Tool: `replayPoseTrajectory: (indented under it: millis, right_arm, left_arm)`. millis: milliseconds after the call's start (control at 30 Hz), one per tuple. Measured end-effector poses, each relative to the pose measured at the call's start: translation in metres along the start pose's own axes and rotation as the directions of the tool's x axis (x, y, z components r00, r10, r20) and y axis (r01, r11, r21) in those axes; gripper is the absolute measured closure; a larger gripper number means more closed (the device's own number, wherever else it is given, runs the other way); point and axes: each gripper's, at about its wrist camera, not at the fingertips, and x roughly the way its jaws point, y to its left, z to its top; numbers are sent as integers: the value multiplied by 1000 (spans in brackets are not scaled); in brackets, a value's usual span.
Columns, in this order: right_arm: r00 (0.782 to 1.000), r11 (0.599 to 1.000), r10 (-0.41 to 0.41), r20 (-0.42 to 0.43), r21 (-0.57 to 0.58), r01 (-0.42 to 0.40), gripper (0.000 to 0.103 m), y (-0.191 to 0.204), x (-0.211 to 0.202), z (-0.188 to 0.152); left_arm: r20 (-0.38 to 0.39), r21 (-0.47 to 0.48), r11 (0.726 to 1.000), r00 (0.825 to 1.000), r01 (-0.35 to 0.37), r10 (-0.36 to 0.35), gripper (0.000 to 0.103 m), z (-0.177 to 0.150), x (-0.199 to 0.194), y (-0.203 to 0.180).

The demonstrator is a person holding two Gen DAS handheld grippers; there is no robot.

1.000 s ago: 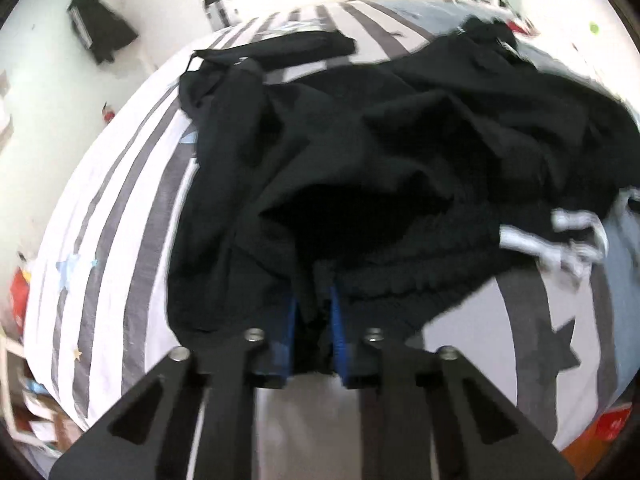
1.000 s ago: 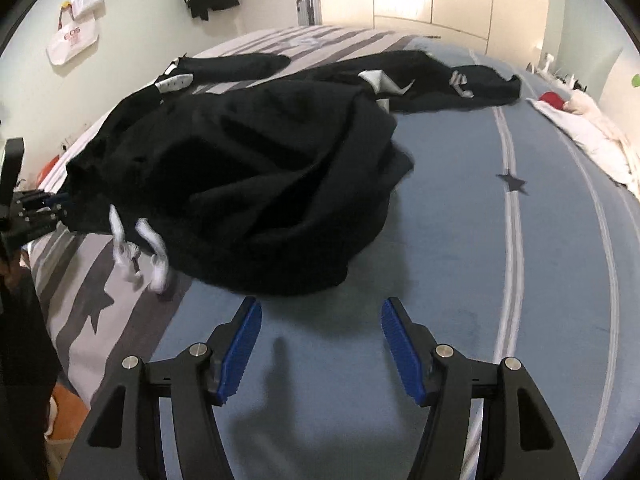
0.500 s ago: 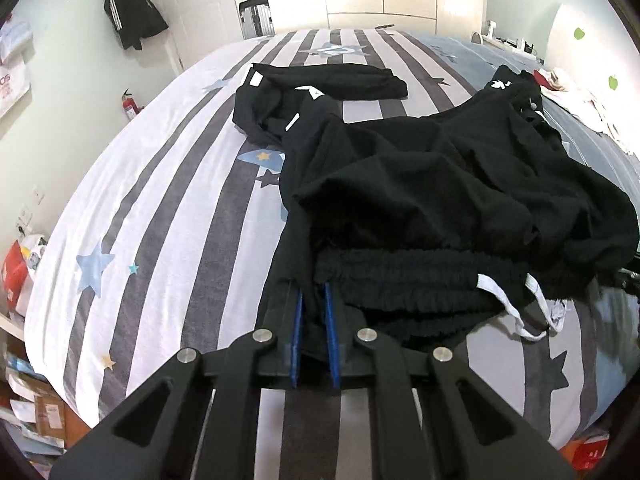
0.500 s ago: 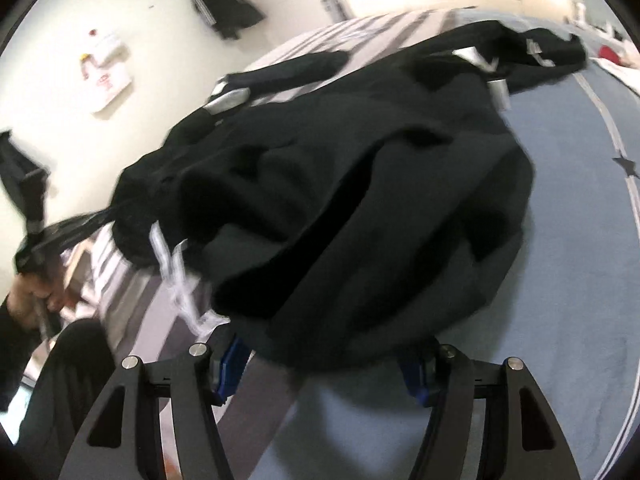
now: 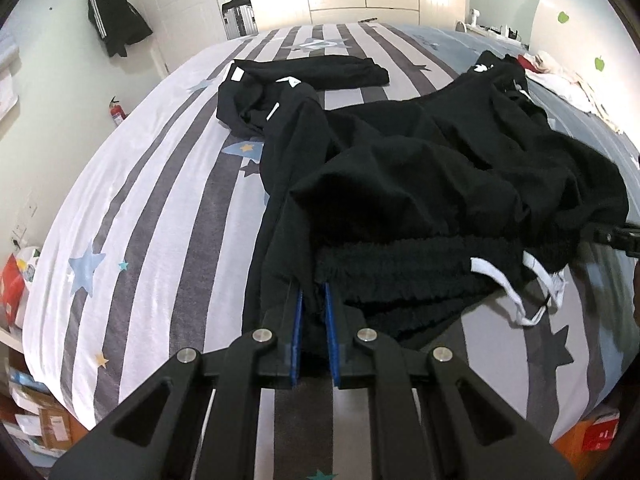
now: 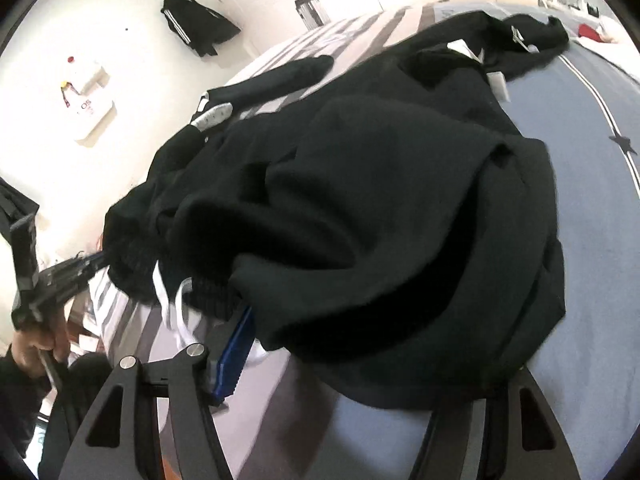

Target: Fold clothes

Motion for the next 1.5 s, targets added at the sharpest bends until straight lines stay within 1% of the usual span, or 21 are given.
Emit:
replayPoseTrajectory:
  millis: [33, 67, 167, 267, 367, 400, 500, 533, 600, 667, 700, 767, 833, 933, 1067, 1200, 1300, 1333, 1367, 1433, 1500]
  right_arm:
    - [999, 999, -33, 4, -40, 33, 87, 8, 0, 0]
    - [999, 997, -49, 3, -62, 49, 92, 13, 0, 0]
    - [998, 995, -60, 29, -78, 62, 92, 18, -15, -3]
    - [993, 997, -61, 99, -41, 66, 92, 9, -58, -4]
    - [976, 995, -97, 193, -13, 102, 92, 4, -109, 2]
    - [968, 993, -116, 223, -7, 120, 92, 4, -125, 4]
    - [943, 988, -147, 299, 2, 153, 92, 2, -181, 10]
    - [937, 986, -158, 313, -1, 166, 93, 3, -197, 12]
    - [926, 982, -176, 333, -8, 189, 93, 5, -225, 15]
    - [921, 975, -198, 335, -28, 220, 93, 9, -244, 14]
    - [922, 972, -208, 326, -34, 232, 93, 9, -249, 12]
    - [935, 970, -221, 278, -32, 239, 93, 3, -246, 9]
    - [944, 966, -248, 217, -15, 257, 93, -7, -226, 9]
    - [949, 963, -266, 168, 0, 269, 93, -22, -187, 10]
    - [950, 956, -289, 120, -7, 292, 90, -36, -137, 12]
    - [945, 948, -312, 95, -25, 316, 78, -43, -109, 5]
    - [951, 956, -292, 101, 1, 293, 65, -54, -108, 2]
    - [952, 957, -289, 103, 15, 289, 59, -58, -110, 1]
    - [953, 959, -284, 102, 26, 282, 57, -63, -113, -2]
    - [957, 962, -273, 96, 41, 271, 56, -72, -118, -7]
    - [959, 963, -271, 84, 28, 270, 53, -75, -123, -14]
  left_arm:
    - [1, -5, 1000, 1000, 4, -4, 94, 0, 0, 0]
    - [3, -10, 1000, 1000, 7, -7, 94, 0, 0, 1]
    - [41, -8, 1000, 999, 6, -6, 95, 2, -10, -4]
    - [97, 5, 1000, 995, 30, -30, 95, 9, -30, -12]
    - [170, 34, 998, 984, 54, -59, 99, 24, -61, -30]
    - [197, 46, 997, 978, 56, -64, 99, 30, -72, -37]
    - [257, 64, 992, 958, 110, -123, 99, 44, -104, -55]
    - [275, 82, 991, 953, 108, -127, 99, 48, -113, -63]
    - [297, 110, 988, 945, 107, -135, 99, 54, -129, -75]
    - [283, 123, 984, 946, 127, -158, 99, 55, -136, -82]
    - [263, 122, 984, 952, 129, -158, 99, 54, -133, -83]
    - [220, 109, 983, 961, 145, -166, 99, 48, -117, -83]
    - [146, 102, 985, 977, 139, -153, 98, 38, -90, -89]
    - [46, 112, 986, 991, 121, -127, 98, 25, -50, -99]
    - [-3, 71, 989, 991, 132, -132, 97, 9, -28, -103]
    - [-30, 28, 991, 991, 132, -131, 90, 1, -18, -103]
    - [-47, 22, 988, 988, 151, -150, 72, -7, -16, -107]
    - [-47, 37, 987, 987, 158, -156, 61, -13, -17, -112]
    - [-48, 48, 986, 986, 159, -157, 48, -17, -18, -115]
    - [-67, 53, 985, 985, 165, -161, 41, -24, -12, -119]
    - [-81, 50, 985, 984, 166, -161, 41, -26, -5, -121]
